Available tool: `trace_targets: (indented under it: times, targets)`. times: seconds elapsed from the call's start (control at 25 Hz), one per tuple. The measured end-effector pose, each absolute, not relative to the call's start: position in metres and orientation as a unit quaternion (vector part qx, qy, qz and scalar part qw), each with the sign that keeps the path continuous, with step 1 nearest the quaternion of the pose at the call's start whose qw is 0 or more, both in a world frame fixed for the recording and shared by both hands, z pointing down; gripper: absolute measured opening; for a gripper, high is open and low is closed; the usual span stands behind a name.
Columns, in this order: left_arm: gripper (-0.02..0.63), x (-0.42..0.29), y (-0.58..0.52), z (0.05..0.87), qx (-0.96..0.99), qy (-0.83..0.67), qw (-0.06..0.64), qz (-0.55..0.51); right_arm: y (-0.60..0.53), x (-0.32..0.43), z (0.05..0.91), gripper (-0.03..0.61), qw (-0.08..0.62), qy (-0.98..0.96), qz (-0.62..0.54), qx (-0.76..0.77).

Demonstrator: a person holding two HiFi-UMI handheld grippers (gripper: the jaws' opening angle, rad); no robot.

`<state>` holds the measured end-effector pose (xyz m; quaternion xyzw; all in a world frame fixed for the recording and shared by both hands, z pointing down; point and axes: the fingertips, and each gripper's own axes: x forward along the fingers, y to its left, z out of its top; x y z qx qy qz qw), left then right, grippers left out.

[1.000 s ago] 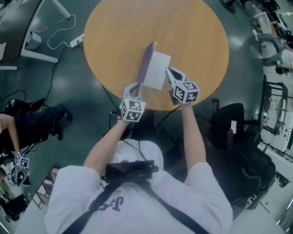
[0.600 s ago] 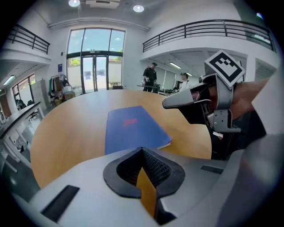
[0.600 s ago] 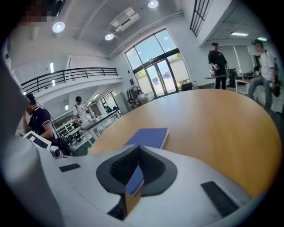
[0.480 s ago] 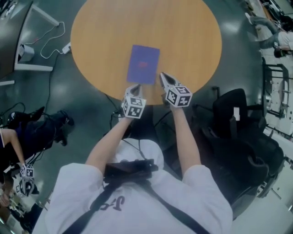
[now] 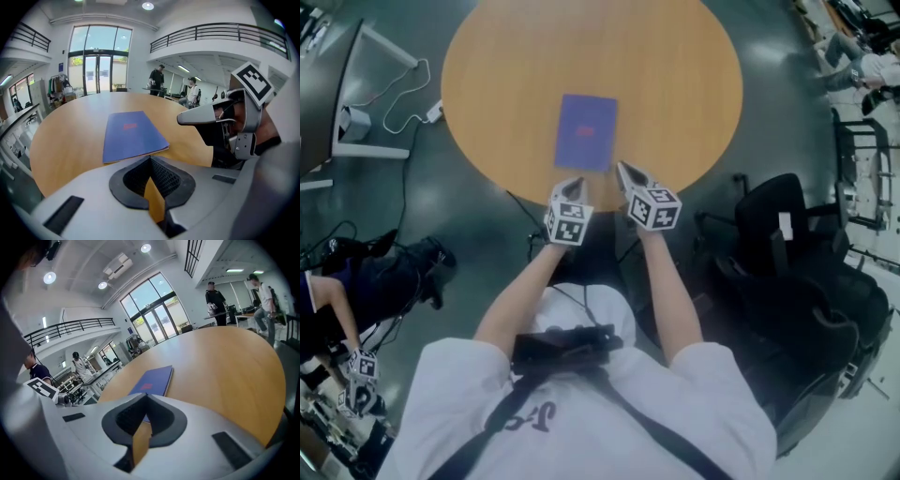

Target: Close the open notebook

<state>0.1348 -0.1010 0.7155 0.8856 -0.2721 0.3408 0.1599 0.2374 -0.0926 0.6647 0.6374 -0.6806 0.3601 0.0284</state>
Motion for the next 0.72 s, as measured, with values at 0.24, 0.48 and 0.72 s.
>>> trace_targets:
  times: [0.24,0.48,0.72]
  targets:
    - [0.011,0.119,-0.112,0.67,0.895,-0.289,0.177,0.289,-0.092,0.217,0.624,0.025,0.035,-0.693,0.312,0.65]
    - [0.011,0.095,-0.125,0.594,0.916,-0.304,0.161,0.206,-0.097,0.186,0.55,0.025,0.038,-0.715,0.232,0.659]
    - [0.011,0.069,-0.126,0.51,0.938,-0.302,0.115,0.123,-0.093,0.155,0.465,0.023,0.022,-0.717,0.132,0.684]
